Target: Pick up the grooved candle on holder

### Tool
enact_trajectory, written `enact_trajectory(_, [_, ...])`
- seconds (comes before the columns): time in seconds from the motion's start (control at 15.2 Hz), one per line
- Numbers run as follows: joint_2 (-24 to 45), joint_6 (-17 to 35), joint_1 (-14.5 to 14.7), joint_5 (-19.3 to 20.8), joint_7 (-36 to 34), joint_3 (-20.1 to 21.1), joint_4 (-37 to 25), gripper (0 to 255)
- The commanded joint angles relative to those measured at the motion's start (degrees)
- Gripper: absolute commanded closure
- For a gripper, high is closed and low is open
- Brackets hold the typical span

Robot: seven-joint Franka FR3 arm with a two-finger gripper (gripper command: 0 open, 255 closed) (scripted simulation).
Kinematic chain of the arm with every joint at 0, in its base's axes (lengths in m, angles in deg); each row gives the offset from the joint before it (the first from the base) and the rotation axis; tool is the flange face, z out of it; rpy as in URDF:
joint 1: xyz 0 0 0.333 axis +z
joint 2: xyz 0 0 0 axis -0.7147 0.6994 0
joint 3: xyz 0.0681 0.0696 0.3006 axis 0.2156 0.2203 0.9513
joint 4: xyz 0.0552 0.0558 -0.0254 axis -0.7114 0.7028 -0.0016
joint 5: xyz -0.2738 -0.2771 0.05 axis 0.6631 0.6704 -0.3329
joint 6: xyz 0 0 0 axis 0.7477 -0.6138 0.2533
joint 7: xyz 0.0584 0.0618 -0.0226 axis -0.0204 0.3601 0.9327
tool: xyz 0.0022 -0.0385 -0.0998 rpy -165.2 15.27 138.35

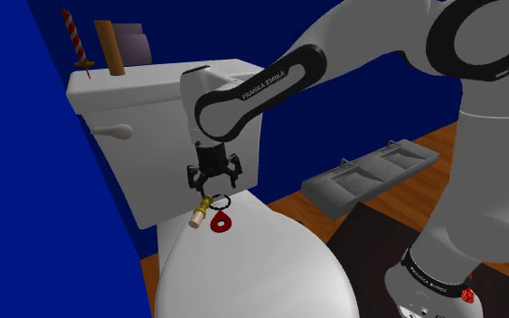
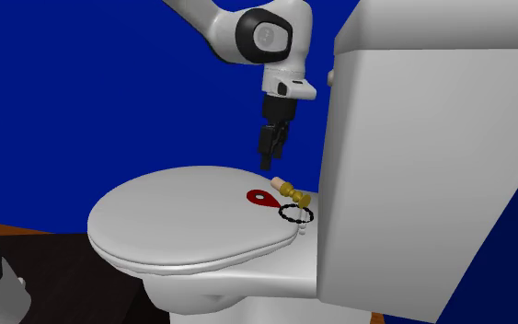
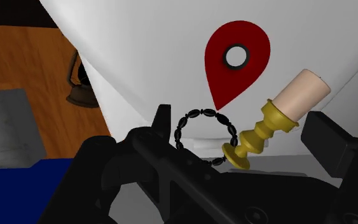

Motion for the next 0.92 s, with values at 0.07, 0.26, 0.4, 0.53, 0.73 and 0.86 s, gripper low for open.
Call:
enact_trajectory(0.07, [7.4, -0.7, 2.1, 2.1, -4.1, -0.8, -7.0, 0])
enact_trajectory(0.26, [15.0, -2.0, 4.3, 3.7, -7.3, -1.8, -14.9, 0])
enact_trajectory(0.4, [17.9, -2.0, 3.4, 5.5, -8.8, -0.2, -17.2, 0])
enact_trajectory(0.53, [19.2, -1.2, 1.3, 7.6, -10.0, 2.2, -16.9, 0])
enact_trajectory(0.73, [21.2, 0.1, -0.8, 10.2, -11.4, 4.8, -16.6, 0])
enact_trajectory(0.86, [22.2, 0.7, -1.7, 11.5, -12.2, 5.9, -16.5, 0])
